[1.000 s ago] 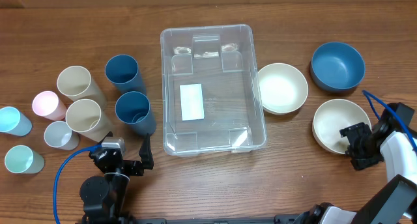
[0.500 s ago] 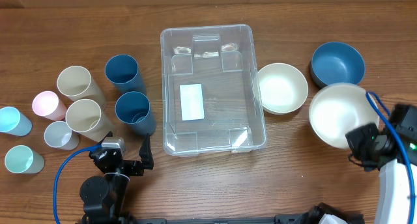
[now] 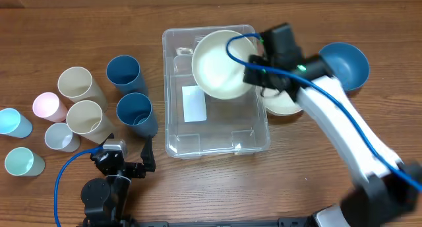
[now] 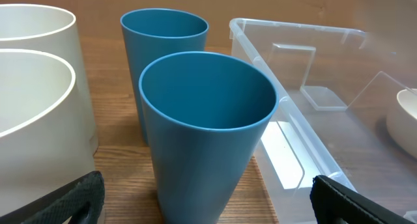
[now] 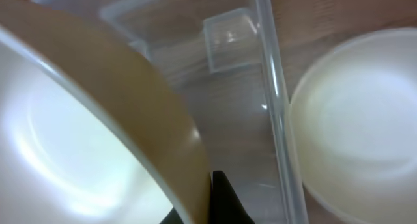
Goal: Pack container
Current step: 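Carry the cream bowl with the right gripper into the clear bin, then move the right gripper to the dark-blue bowl and grasp its rim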
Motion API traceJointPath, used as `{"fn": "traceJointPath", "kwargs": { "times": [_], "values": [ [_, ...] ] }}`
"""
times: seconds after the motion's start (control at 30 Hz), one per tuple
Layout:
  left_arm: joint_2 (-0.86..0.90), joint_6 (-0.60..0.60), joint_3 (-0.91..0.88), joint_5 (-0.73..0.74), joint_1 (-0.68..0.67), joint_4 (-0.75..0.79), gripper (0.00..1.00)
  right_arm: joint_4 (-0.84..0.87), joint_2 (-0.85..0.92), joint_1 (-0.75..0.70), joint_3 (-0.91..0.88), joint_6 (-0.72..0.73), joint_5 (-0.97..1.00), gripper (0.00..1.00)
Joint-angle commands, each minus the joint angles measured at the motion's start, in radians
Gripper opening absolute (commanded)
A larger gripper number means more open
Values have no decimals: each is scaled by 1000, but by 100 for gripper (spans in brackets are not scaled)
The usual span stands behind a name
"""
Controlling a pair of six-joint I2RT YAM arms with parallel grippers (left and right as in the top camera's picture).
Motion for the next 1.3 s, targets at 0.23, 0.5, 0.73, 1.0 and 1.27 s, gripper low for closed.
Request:
{"fn": "traceJointPath", "kwargs": {
  "times": [0.23, 0.5, 0.73, 1.0, 1.27],
  "values": [
    [-10, 15, -5, 12, -2, 6, 100, 174, 256, -2, 73, -62, -19, 19],
    [-10, 15, -5, 12, -2, 6, 100, 30, 101, -58, 243, -102, -10, 61],
    [-10, 15, -5, 12, -2, 6, 100, -264, -12, -571, 265, -20, 49, 70],
    [-10, 15, -5, 12, -2, 6, 100, -252, 224, -810, 135, -11, 26, 72],
    [-10, 15, -5, 12, -2, 6, 100, -136, 418, -800, 134, -11, -78, 36]
  ]
}}
